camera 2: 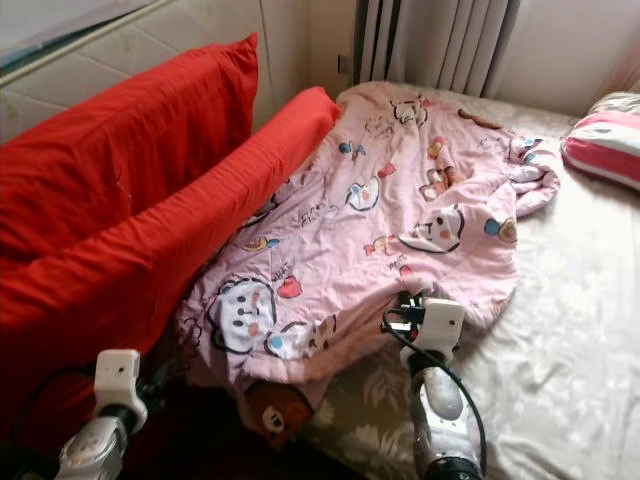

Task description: Clean up the room

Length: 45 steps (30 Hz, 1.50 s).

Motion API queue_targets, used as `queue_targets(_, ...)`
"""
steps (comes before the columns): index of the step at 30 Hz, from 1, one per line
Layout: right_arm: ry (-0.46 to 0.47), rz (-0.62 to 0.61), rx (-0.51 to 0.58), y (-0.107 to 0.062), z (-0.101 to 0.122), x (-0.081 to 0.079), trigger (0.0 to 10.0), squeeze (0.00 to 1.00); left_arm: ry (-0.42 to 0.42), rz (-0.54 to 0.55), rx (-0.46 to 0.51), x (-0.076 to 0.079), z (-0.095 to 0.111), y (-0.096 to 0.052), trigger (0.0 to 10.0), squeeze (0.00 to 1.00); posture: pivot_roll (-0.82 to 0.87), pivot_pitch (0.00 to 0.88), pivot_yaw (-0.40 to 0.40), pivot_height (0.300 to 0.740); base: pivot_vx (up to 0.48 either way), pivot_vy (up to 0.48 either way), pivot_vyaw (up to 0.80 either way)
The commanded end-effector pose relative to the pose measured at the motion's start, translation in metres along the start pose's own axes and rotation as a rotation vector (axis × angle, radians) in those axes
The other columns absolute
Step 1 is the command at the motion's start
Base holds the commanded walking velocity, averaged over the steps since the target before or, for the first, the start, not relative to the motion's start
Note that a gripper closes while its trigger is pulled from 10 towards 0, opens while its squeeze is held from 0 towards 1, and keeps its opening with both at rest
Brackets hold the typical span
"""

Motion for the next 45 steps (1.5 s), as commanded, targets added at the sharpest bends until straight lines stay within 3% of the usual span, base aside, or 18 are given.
queue_targets(1, 0.005, 0.023, 0.031, 0.003, 0.006, -0.009, 10.0, 0.00, -0.008, 0.011, -0.049, -0.007, -0.015, -0.009, 10.0, 0.00, -0.01, 0.048, 0.017, 0.740, 0.000, -0.255, 0.00)
queue_targets(9, -0.002, -0.001, 0.002, -0.004, -0.003, -0.004, 10.0, 0.00, -0.027, 0.004, -0.069, -0.006, -0.019, -0.010, 10.0, 0.00, -0.01, 0.056, 0.015, 0.740, 0.000, -0.097, 0.00)
queue_targets(17, 0.002, -0.106, -0.008, -0.013, -0.006, 0.016, 10.0, 0.00, -0.028, -0.026, -0.095, -0.002, -0.027, -0.014, 10.0, 0.00, -0.01, 0.076, 0.012, 0.740, 0.000, 0.000, 0.00)
queue_targets(29, 0.022, -0.117, -0.024, -0.015, -0.010, 0.016, 10.0, 0.00, -0.028, -0.043, -0.095, 0.001, -0.028, -0.014, 10.0, 0.00, -0.01, 0.085, 0.010, 0.740, 0.000, -0.060, -0.13)
queue_targets(45, -0.008, -0.062, -0.026, -0.020, -0.012, 0.009, 10.0, 0.00, -0.034, -0.082, -0.079, 0.007, -0.025, -0.011, 10.0, 0.00, -0.01, 0.093, 0.008, 0.740, 0.000, -0.318, -0.12)
Point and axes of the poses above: a point about 5 cm out from each wrist's last joint towards the gripper, its own y axis pointing out of the wrist towards the gripper, its own z axis along the axis of the wrist's last joint, x = y × z, the point moved 2 cm from there along y, pointing out of the wrist towards the gripper, and after that the axes turned 7 degrees about y, right-handed, at the moved point
